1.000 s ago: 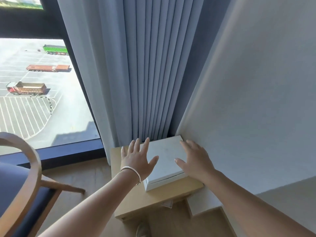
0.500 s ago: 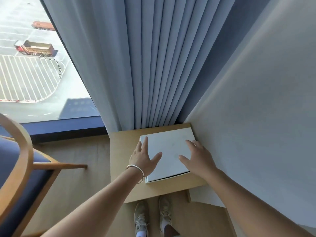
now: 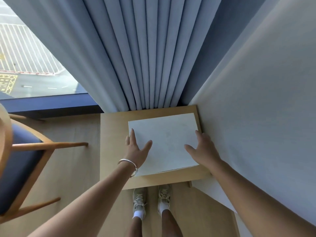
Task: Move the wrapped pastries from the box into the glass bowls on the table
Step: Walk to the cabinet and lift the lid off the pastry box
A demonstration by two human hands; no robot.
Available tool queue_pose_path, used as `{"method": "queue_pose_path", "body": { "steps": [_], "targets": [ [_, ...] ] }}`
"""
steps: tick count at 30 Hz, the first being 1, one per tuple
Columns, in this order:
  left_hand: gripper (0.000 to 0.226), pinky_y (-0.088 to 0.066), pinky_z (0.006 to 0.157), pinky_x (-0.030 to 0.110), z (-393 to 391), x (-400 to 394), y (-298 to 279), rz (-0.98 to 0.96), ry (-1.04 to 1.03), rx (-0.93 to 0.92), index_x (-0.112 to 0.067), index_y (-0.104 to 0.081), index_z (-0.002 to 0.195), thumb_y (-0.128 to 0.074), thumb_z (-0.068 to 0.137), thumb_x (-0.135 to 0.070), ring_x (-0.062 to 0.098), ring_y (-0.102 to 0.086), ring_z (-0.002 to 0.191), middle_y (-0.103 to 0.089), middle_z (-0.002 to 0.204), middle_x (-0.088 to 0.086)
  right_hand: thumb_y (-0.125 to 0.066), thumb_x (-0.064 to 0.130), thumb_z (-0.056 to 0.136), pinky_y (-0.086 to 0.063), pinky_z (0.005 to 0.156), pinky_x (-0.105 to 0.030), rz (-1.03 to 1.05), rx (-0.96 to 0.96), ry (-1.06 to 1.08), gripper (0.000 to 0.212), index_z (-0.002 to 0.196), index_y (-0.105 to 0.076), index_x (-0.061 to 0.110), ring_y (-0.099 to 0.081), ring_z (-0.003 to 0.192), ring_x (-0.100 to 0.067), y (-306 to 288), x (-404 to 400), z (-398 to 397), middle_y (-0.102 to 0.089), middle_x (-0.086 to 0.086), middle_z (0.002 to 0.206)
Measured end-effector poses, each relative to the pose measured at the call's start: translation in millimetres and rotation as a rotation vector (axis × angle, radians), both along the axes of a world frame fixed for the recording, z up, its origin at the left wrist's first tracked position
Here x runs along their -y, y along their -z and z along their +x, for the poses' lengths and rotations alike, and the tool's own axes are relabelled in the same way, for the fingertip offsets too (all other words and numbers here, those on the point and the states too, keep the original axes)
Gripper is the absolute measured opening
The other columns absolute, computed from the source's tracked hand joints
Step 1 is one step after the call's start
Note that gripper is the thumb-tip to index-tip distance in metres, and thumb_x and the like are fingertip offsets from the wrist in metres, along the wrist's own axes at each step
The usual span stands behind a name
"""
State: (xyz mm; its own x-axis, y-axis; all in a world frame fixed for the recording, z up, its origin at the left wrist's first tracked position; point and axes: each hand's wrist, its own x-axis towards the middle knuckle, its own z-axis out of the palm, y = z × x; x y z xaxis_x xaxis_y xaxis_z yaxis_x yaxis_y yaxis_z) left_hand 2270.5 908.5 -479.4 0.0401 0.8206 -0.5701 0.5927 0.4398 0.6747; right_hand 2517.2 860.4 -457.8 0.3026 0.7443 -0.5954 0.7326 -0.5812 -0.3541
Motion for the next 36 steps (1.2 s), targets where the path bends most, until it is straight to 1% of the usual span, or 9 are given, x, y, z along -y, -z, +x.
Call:
{"method": "queue_pose_path", "body": {
  "steps": [3,8,13,17,22,25,28,32,36],
  "targets": [
    [0.091,-0.013,0.115,0.042,1.2,2.0,6.3,0.012,-0.015,0.010,-0.027,0.003,0.150,-0.060,0.087,-0.048,0.017,-0.001,0.145,-0.002,0.159,0.002,-0.055,0.056,0.091,-0.033,0.112,-0.044,0.000,-0.066,0.007,0.085,0.155,-0.010,0.024,-0.025,0.144,-0.026,11.0,-4.5,4.5,-0.017,-0.003,0.161],
    [0.097,-0.018,0.111,0.031,-0.7,3.4,7.8,0.032,-0.041,-0.013,-0.020,0.005,0.151,-0.060,0.086,-0.051,0.018,-0.015,0.143,-0.007,0.159,0.000,-0.060,0.054,0.088,-0.032,0.109,-0.038,0.014,-0.136,0.028,0.089,0.154,-0.009,0.024,-0.026,0.144,-0.023,21.9,-5.5,3.8,-0.017,-0.001,0.160],
    [0.104,-0.024,0.114,0.040,1.0,2.3,4.8,-0.030,-0.116,-0.022,-0.012,0.003,0.150,-0.062,0.082,-0.056,0.024,-0.020,0.143,-0.012,0.159,0.005,-0.066,0.054,0.083,-0.037,0.105,-0.038,0.041,-0.144,0.038,0.094,0.153,-0.009,0.026,-0.030,0.141,-0.024,19.8,-4.8,3.0,-0.020,0.000,0.159],
    [0.104,-0.020,0.115,0.037,1.1,3.9,-3.0,-0.021,-0.093,-0.037,-0.011,0.001,0.150,-0.060,0.082,-0.059,0.022,-0.015,0.144,-0.010,0.159,0.005,-0.066,0.059,0.080,-0.037,0.107,-0.043,0.024,-0.110,0.033,0.099,0.153,-0.007,0.028,-0.029,0.142,-0.026,11.2,-5.0,-0.3,-0.017,0.000,0.160],
    [0.100,-0.022,0.115,0.038,-5.5,7.6,-22.8,0.017,-0.091,-0.037,-0.010,-0.003,0.151,-0.059,0.083,-0.058,0.023,-0.019,0.143,-0.014,0.158,0.006,-0.067,0.061,0.079,-0.038,0.110,-0.049,0.049,-0.071,0.034,0.103,0.154,-0.007,0.026,-0.029,0.143,-0.028,-10.5,-4.0,-6.5,-0.019,-0.001,0.160],
    [0.094,-0.032,0.109,0.041,-11.8,11.0,-40.3,0.048,-0.126,-0.021,-0.011,-0.011,0.150,-0.061,0.083,-0.055,0.026,-0.032,0.136,-0.026,0.153,0.006,-0.066,0.063,0.078,-0.037,0.110,-0.048,0.070,-0.061,0.016,0.103,0.154,-0.006,0.025,-0.028,0.143,-0.027,-28.1,-5.0,-13.4,-0.018,0.000,0.161],
    [0.076,-0.046,0.096,0.045,-24.0,14.6,-59.4,0.080,-0.176,-0.003,-0.016,-0.029,0.140,-0.063,0.082,-0.052,0.028,-0.050,0.116,-0.044,0.136,0.006,-0.067,0.062,0.078,-0.039,0.108,-0.044,0.102,-0.077,0.001,0.103,0.154,-0.008,0.025,-0.033,0.140,-0.024,-48.3,-11.3,-25.0,-0.023,0.000,0.158],
    [0.063,-0.050,0.090,0.048,-48.6,19.3,-83.5,0.132,-0.265,0.034,-0.015,-0.038,0.130,-0.066,0.082,-0.045,0.026,-0.054,0.107,-0.051,0.123,0.006,-0.069,0.059,0.076,-0.044,0.103,-0.045,0.174,-0.087,-0.065,0.094,0.149,-0.023,0.022,-0.043,0.130,-0.023,-73.9,-24.8,-49.6,-0.040,-0.002,0.147],
    [0.052,-0.052,0.085,0.048,-78.8,29.9,-101.4,0.198,-0.372,0.046,-0.018,-0.043,0.121,-0.068,0.082,-0.040,0.023,-0.056,0.101,-0.054,0.114,0.005,-0.067,0.059,0.078,-0.043,0.103,-0.045,0.193,-0.069,-0.141,0.096,0.152,-0.017,0.025,-0.043,0.129,-0.025,-94.3,-39.1,-84.1,-0.037,-0.003,0.147]
  ]
}}
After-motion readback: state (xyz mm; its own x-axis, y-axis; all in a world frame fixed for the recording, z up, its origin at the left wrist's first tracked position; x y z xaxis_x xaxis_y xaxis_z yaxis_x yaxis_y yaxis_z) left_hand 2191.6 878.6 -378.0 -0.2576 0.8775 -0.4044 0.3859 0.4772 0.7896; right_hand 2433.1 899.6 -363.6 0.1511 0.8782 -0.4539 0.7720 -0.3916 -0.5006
